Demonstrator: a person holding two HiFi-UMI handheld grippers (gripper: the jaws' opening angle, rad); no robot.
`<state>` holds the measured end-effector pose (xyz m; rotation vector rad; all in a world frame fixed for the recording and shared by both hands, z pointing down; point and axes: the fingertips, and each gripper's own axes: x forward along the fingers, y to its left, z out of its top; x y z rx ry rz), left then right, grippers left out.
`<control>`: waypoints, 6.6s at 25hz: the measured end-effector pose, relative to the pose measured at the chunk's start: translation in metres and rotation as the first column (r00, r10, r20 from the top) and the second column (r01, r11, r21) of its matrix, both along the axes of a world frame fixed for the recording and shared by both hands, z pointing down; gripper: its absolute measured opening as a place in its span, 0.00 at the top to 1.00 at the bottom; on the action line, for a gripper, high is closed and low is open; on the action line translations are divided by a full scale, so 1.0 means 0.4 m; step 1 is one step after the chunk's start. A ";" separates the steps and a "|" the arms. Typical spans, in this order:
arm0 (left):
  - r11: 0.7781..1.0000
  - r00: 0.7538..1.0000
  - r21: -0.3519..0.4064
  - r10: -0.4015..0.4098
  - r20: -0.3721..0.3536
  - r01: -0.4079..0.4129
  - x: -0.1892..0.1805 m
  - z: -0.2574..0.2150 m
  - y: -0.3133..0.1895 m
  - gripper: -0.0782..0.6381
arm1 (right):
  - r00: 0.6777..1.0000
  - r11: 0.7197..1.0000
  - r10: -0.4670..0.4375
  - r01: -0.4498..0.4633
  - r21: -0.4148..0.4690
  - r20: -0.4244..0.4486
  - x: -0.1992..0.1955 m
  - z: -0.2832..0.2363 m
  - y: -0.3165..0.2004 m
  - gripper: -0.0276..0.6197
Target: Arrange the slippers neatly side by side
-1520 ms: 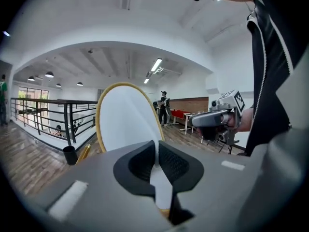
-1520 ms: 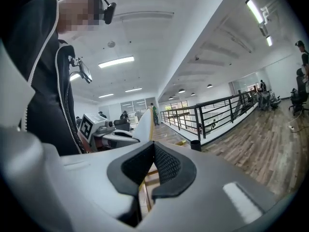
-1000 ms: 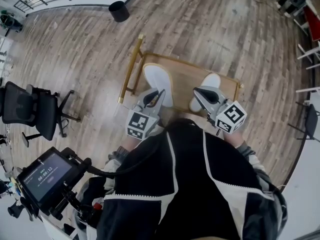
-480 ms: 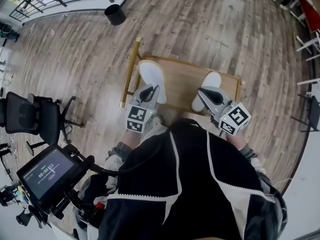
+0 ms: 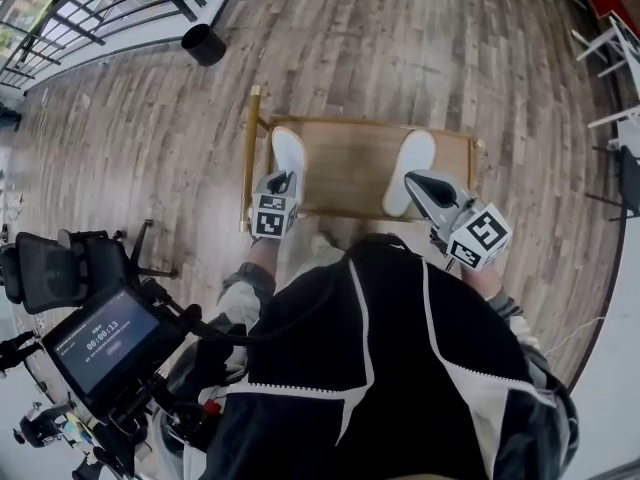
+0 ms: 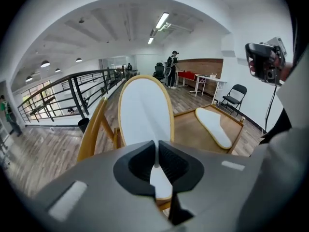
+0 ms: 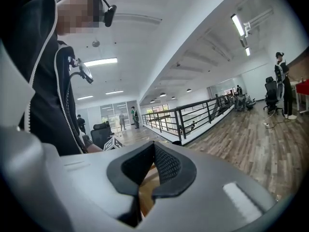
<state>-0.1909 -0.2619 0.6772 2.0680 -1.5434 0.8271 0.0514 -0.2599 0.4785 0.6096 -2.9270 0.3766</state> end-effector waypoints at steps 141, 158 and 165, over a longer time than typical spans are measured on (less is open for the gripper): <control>0.852 0.828 0.502 0.384 -0.408 -0.148 0.137 -0.561 0.011 0.87 | 0.902 0.888 0.393 -0.423 -0.181 -0.181 -0.007 0.262 -0.171 0.92; 0.863 0.838 0.498 0.331 -0.434 -0.083 0.066 -0.548 0.019 0.87 | 0.984 0.985 0.170 -0.167 0.051 -0.059 -0.194 0.055 -0.012 0.92; 0.872 0.844 0.484 0.311 -0.437 -0.071 0.055 -0.529 0.033 0.87 | 0.970 0.967 0.218 -0.230 -0.111 -0.111 -0.216 0.160 -0.070 0.92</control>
